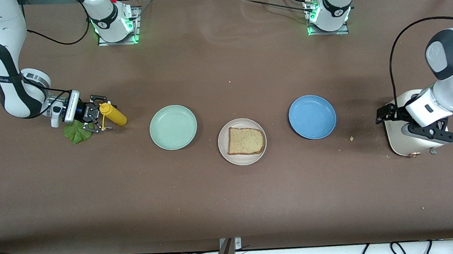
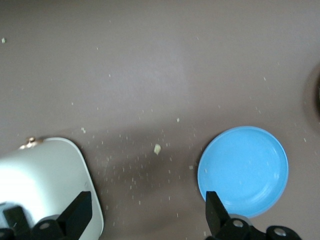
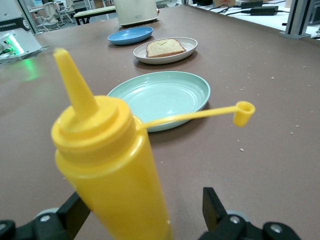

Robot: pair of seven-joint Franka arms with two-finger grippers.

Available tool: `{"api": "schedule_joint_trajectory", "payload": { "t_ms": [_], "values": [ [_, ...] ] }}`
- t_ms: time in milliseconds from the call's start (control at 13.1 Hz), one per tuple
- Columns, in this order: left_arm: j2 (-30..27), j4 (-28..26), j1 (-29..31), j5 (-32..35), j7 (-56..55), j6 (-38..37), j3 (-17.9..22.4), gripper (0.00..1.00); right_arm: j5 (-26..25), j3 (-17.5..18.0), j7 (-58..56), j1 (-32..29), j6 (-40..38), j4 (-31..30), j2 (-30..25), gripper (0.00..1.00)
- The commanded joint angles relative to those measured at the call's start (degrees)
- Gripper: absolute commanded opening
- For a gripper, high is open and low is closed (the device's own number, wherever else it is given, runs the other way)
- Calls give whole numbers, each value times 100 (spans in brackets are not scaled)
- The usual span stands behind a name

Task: Make sandwich in beige plate with both arms
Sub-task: 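Lift the mustard bottle and carry it toward the beige plate with the right gripper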

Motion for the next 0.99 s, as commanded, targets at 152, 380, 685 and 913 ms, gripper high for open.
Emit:
{"api": "schedule_joint_trajectory", "payload": {
  "t_ms": [152,380,685,913],
  "values": [
    [-612,270,-251,750,-5,-763,-8,100,516,92,-387,31,33,116,148,46],
    [-937,243,-392,875,-5,-1087,-8,100,780,92,-379,311,261,300,165,11],
    [-1053,278,-295,866,-14,-1255,-175,100,719,57,269,873,1295,704,-62,8],
    [-1071,349,-269,840,-14,-1299,-166,100,588,22,1174,1480,2131,1047,-194,8]
  ]
}}
